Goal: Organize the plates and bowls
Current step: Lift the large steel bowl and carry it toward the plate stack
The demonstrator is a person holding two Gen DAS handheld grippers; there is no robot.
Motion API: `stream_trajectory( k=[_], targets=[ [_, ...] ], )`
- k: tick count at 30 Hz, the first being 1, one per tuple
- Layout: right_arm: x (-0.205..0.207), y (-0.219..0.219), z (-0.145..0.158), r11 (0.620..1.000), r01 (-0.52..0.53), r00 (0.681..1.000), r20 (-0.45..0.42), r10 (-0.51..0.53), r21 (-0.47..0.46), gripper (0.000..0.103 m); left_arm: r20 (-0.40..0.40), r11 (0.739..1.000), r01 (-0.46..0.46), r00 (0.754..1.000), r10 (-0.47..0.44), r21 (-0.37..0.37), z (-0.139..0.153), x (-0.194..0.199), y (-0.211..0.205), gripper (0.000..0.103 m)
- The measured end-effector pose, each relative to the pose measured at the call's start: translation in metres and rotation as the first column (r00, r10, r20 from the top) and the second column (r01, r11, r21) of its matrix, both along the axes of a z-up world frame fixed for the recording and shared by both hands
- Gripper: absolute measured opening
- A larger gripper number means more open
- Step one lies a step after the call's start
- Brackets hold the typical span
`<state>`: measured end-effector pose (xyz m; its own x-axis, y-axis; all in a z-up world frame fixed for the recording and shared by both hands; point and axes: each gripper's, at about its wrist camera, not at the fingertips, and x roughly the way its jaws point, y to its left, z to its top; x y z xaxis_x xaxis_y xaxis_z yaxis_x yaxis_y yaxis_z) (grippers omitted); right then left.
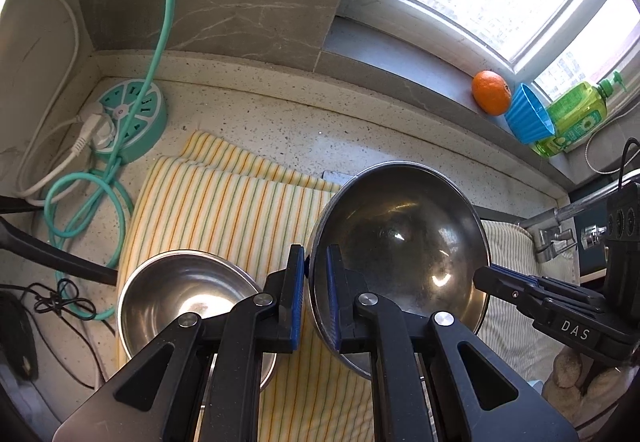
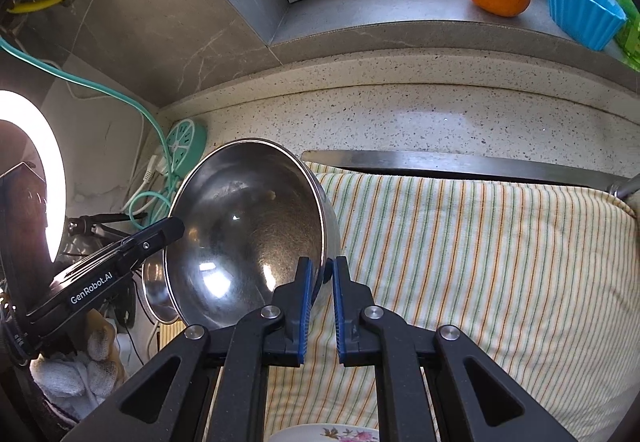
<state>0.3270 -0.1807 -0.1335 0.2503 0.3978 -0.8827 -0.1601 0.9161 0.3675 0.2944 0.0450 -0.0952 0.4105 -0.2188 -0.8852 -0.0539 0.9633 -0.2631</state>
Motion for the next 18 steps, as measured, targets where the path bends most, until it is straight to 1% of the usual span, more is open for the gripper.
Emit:
stream_trajectory(
  k=[6,10,18],
  targets=[
    [-0.018,-0.005,0.018,1.000,0.000,1.000,0.016,0.000,0.008,0.009,0.031,1.000,0.012,0.999,-0.012,0.003,0.012,-0.016,-0.002,0.009],
    [-0.031,-0.006,0.030,1.000,-0.001,1.000,0.025,0.001,0.017,0.009,0.042,1.000,0.007,0.999,-0.006,-0.023,0.018,-0.029,0.002,0.009],
    [-0.066,0.001,0.048,0.999,-0.025,0.998,0.051,0.024,0.022,0.009,0.076,1.000,-0.002,0.997,0.004,-0.022,0.033,-0.064,0.007,0.009]
  ],
)
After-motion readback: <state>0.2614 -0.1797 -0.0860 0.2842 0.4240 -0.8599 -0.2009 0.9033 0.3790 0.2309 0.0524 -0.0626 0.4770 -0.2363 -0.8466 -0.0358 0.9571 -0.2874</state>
